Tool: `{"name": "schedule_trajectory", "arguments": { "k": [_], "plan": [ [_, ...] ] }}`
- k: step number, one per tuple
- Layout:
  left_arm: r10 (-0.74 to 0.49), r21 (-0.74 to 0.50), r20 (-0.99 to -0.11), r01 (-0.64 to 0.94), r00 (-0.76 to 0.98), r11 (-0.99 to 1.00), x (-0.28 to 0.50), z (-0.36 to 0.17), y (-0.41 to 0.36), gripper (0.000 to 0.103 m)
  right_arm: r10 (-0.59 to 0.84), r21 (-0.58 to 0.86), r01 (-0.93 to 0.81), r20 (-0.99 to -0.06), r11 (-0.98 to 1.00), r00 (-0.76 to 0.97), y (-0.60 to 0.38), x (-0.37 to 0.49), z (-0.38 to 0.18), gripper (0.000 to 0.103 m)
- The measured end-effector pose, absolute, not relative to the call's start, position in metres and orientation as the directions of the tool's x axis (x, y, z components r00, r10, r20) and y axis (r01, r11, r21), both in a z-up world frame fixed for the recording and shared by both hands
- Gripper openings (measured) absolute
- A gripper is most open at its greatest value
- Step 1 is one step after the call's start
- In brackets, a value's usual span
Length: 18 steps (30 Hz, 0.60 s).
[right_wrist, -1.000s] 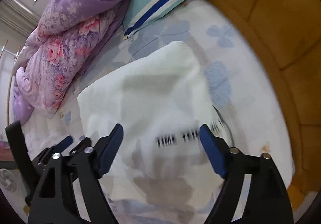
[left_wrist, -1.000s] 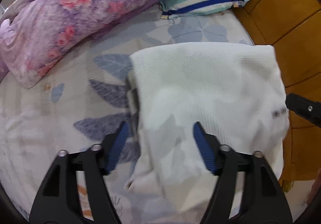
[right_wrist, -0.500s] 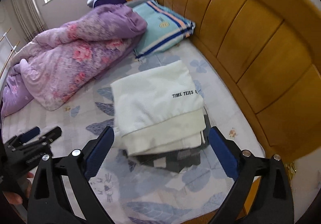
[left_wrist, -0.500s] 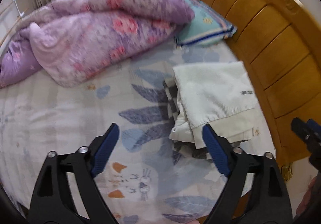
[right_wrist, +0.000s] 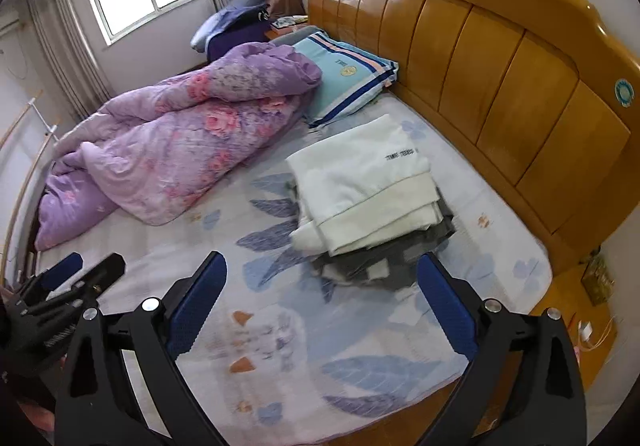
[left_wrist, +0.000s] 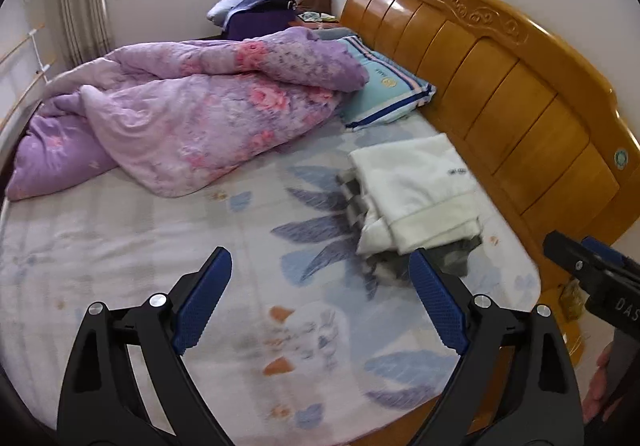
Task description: Fold large clothes
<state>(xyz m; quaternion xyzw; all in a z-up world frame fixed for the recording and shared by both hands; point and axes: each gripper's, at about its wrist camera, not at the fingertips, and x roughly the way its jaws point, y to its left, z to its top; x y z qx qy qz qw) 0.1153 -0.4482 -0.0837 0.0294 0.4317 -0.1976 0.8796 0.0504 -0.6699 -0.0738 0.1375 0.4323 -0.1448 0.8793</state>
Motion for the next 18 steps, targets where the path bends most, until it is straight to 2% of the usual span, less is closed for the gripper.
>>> {"name": "schedule_trajectory", "arguments": {
  "k": [6,10,13,16,18],
  "plan": [
    [-0.309,-0.113,-0.763,0.354,0.568,0.929,0.065,-0.079,-0.402,0.091,-0.153,0.103,0.364,-0.779,0.926,0.608,-0.628,0.000,-0.067,0.093],
    [-0.192,0.018,-0.727,0.298,0.659,0.954,0.017,-0.065,-0.367,0.094,-0.152,0.105,0.356,-0.767,0.929,0.623,-0.595,-0.040,-0.064,0.093],
    [-0.153,0.071,-0.711,0.287,0.687,0.955,-0.011,-0.058,-0.346,0.095,-0.154,0.107,0.357,-0.762,0.928,0.629,-0.574,-0.064,-0.061,0.093],
    [-0.162,0.065,-0.716,0.297,0.679,0.953,-0.032,-0.054,-0.326,0.095,-0.145,0.122,0.364,-0.768,0.923,0.624,-0.555,-0.082,-0.059,0.093],
    [-0.215,0.013,-0.717,0.321,0.663,0.947,-0.045,-0.050,-0.312,0.095,-0.144,0.133,0.371,-0.763,0.919,0.630,-0.543,-0.093,-0.057,0.093]
  ]
}}
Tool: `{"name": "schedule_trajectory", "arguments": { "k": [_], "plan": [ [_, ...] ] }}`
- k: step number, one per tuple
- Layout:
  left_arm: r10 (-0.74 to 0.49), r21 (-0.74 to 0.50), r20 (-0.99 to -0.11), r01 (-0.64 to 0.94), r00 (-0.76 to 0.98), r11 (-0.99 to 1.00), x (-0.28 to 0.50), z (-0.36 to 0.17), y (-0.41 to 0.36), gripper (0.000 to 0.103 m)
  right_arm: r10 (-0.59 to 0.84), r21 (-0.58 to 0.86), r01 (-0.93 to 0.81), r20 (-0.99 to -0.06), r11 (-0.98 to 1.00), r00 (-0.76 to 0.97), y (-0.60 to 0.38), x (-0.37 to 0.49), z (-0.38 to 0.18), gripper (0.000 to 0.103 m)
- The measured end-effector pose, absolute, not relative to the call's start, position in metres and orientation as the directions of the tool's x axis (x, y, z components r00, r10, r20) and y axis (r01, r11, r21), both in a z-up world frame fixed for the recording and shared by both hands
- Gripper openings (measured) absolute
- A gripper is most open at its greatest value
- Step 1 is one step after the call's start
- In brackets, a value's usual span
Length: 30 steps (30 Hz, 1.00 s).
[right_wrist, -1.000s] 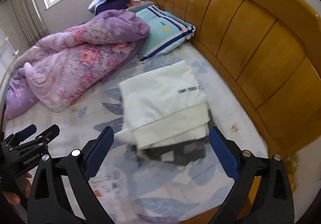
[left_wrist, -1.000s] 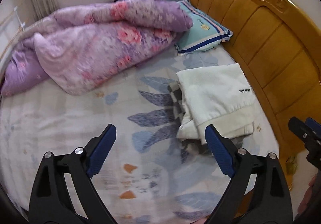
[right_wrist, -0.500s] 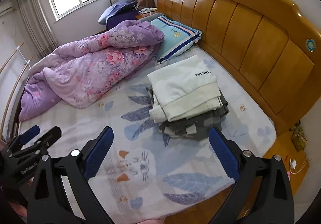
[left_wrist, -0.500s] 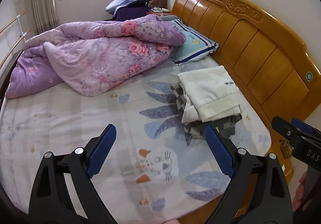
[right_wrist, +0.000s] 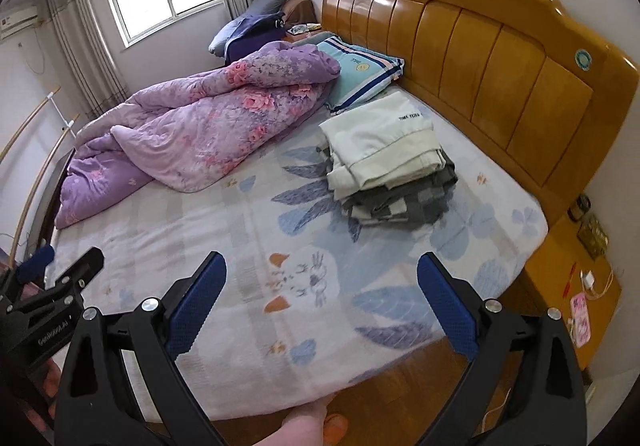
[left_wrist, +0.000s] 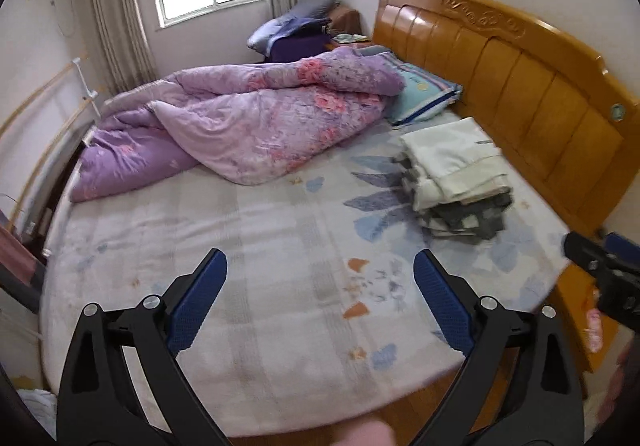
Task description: Fold large clothes
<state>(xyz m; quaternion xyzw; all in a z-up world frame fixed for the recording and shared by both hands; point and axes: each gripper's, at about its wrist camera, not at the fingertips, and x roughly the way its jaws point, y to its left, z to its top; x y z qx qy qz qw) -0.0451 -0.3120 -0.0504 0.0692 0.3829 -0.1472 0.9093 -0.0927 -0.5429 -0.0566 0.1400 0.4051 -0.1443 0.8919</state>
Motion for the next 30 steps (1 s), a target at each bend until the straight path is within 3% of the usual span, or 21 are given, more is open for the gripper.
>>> {"name": "schedule_trajectory", "arguments": {
  "k": [9,30],
  "plan": [
    [-0.322,-0.066,-0.716,0.399,0.620,0.914,-0.054,-0.047,-0.284,0.095,-0.204,0.112,0.415,-0.738,0.903,0.643,-0.495,-0.110,-0.052,0.094],
    [-0.357,-0.055,-0.702,0.453,0.616,0.890,0.042,-0.054,-0.259,0.095,-0.276,0.086,0.485,-0.731,0.870,0.624,-0.451,-0.033,-0.059,0.094]
  ]
}}
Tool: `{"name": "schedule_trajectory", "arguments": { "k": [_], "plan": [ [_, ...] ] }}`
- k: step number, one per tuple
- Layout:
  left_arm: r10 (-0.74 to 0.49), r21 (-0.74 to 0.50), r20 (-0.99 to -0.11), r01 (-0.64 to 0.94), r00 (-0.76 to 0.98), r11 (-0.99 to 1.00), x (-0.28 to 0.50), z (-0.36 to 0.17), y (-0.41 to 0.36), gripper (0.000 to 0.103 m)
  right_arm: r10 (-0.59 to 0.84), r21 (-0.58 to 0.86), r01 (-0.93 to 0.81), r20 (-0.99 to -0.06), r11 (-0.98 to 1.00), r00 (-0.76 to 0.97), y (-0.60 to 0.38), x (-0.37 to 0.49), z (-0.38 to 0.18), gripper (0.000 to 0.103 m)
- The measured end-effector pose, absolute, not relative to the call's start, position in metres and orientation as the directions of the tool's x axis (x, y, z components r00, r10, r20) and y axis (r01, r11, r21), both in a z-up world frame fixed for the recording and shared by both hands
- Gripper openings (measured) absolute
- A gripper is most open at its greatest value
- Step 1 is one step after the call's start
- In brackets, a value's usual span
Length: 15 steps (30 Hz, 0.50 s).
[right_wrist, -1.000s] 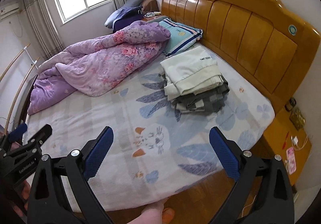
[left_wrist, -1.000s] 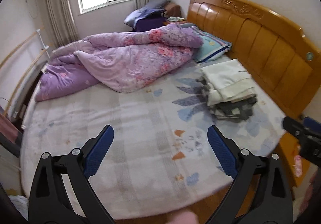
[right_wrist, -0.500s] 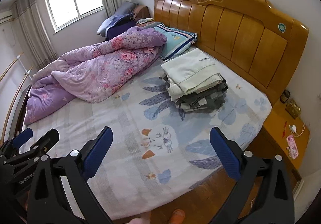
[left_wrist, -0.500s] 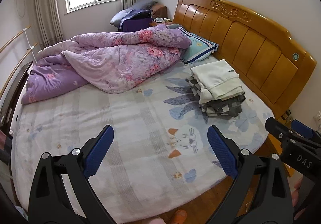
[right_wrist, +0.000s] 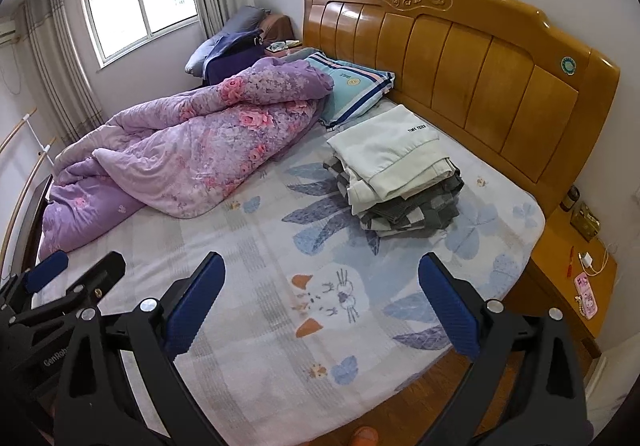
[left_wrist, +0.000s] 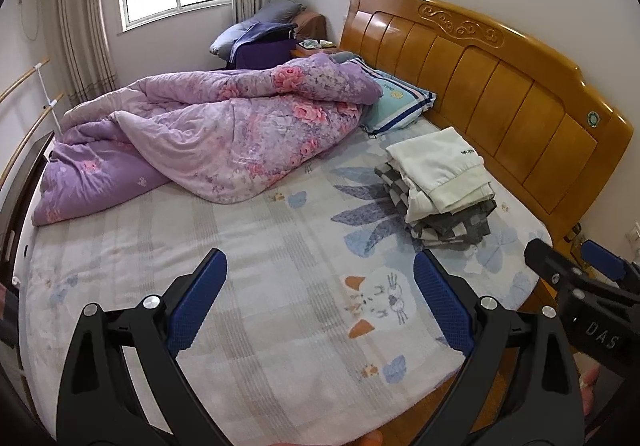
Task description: Fold large clothes
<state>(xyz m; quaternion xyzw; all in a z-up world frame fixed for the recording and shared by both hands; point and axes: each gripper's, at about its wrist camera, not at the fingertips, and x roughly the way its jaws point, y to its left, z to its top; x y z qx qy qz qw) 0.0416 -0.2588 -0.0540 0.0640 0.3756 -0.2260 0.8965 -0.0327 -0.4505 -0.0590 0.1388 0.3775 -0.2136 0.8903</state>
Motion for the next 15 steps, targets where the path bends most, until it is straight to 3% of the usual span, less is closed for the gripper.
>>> {"name": "schedule_trajectory", "arguments": {
  "k": [15],
  "plan": [
    [-0.373,-0.074,-0.711,0.464,0.596,0.883,0.064,-0.057,-0.262,0.095,-0.278,0.067,0.485,-0.748,0.872,0.603,-0.450,-0.011,-0.068,0.094]
  ]
}}
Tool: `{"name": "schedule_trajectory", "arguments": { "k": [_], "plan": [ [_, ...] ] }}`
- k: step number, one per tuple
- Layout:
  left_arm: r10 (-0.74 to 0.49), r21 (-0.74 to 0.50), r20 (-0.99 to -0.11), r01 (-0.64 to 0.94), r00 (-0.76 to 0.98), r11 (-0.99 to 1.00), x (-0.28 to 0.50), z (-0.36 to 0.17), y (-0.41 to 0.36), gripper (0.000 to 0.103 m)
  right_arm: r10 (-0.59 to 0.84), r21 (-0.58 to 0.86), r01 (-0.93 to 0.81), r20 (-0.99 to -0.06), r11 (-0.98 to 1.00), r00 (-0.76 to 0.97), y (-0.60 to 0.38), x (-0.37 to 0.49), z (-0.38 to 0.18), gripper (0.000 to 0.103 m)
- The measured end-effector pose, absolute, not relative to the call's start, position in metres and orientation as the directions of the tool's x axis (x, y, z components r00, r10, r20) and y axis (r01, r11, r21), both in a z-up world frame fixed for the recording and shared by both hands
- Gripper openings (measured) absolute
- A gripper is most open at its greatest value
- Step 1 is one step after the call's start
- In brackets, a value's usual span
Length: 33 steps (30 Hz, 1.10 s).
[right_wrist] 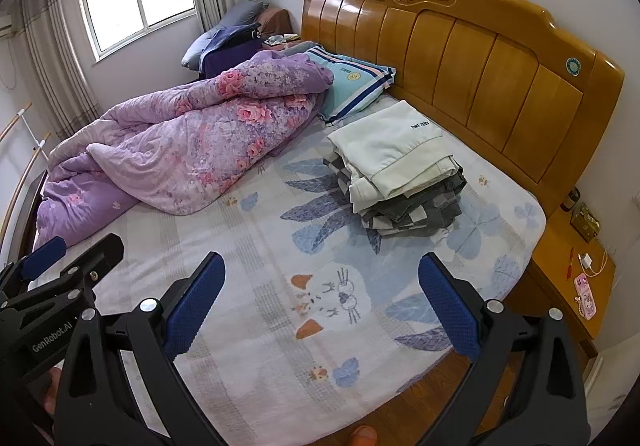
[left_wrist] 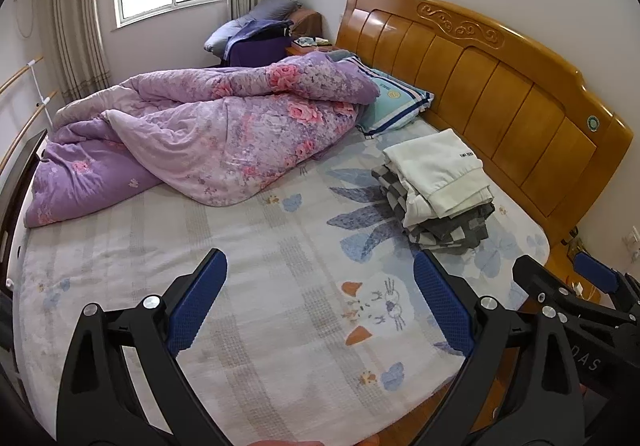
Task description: Fold large clothes
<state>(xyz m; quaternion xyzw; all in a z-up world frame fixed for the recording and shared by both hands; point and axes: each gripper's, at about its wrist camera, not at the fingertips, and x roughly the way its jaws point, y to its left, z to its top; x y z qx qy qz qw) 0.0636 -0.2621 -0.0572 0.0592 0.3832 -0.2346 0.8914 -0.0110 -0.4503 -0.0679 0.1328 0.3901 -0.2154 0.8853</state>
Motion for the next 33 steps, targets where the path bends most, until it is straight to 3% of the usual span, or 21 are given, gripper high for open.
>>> {"name": "schedule_trajectory", "arguments": {
  "k": [33],
  "plan": [
    [-0.374,-0.079,-0.723,0.468,0.581,0.880,0.059,-0.070,-0.258,0.095,-0.280,0.078,0.494,-0.744,0.866,0.607,-0.450,-0.013,-0.067,0.094]
  ]
}}
